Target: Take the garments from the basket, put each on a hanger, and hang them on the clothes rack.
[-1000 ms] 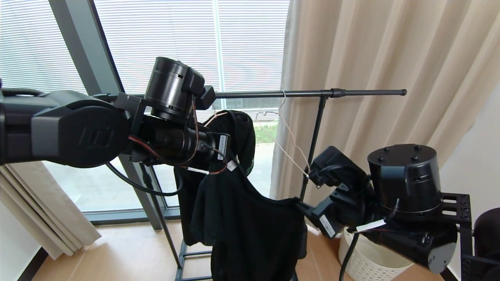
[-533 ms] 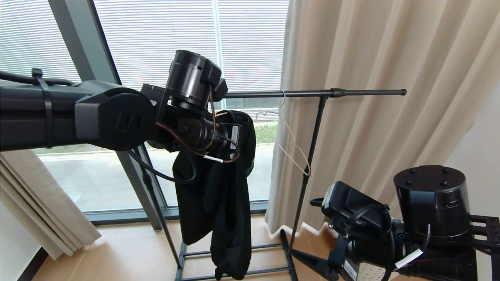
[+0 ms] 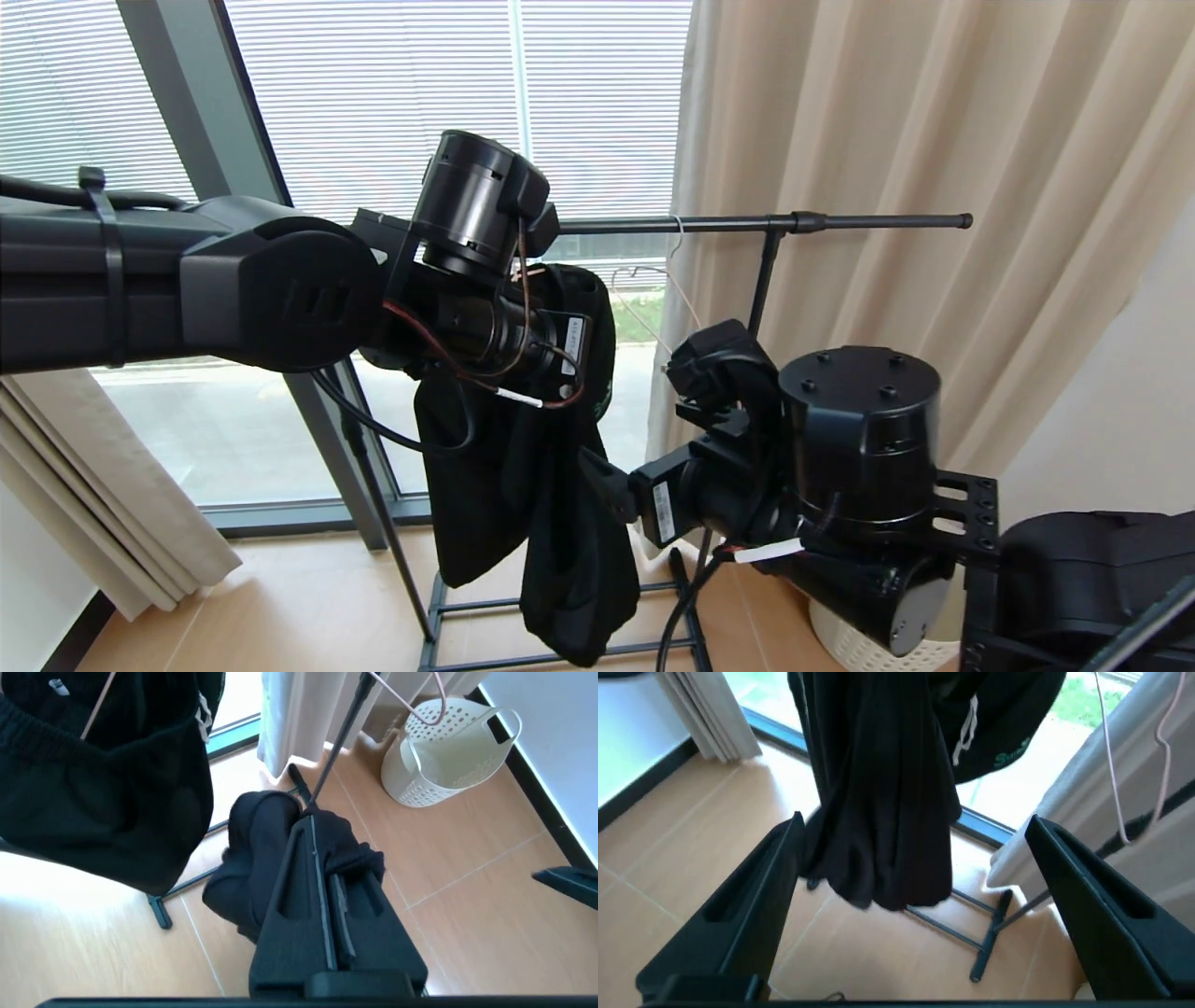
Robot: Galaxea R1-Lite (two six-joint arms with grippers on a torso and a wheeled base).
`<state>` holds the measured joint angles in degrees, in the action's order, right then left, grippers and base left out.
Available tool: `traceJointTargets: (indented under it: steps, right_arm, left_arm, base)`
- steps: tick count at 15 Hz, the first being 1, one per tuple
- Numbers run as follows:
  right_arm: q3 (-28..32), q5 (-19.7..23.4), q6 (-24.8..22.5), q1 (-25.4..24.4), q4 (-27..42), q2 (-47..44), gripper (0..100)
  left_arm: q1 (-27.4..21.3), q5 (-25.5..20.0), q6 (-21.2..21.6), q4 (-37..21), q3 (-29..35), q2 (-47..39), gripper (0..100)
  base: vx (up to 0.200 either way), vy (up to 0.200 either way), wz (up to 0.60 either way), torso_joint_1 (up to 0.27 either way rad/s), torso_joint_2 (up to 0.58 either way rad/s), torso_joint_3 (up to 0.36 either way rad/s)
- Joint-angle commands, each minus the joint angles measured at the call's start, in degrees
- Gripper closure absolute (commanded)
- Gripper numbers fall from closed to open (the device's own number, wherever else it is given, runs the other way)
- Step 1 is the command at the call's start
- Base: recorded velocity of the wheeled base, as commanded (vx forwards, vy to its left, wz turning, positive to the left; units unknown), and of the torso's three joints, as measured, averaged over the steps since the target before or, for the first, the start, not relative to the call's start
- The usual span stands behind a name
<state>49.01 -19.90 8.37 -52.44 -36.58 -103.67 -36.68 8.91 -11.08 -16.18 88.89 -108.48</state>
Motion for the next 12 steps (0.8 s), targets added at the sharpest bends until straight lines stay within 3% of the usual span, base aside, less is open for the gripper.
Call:
traceJointTargets:
  steps: [1,7,12]
  right_arm:
    - [1.5,-0.1,0.5,0.0,-0.9,-4.5,0]
    - [3.5,-1.1,1.3,5.9,-0.9,-9.4,0]
    - [3.7,-1.1,0.4,7.6,-0.9,-12.3,0]
  left_arm:
    - [-0.1,0.1,0.0,0.0,0.0,0.5,100]
    - [-1.3,0.4,0.4,-1.9,-0.4,3.4,100]
    - [-2.8,0.2,0.4,-3.2,-1.4,6.3,100]
  base:
    - [0.000,0.000,0.00,0.000,0.00,0.000]
    - [0.000,0.000,0.00,0.000,0.00,0.000]
    - [0.000,0.000,0.00,0.000,0.00,0.000]
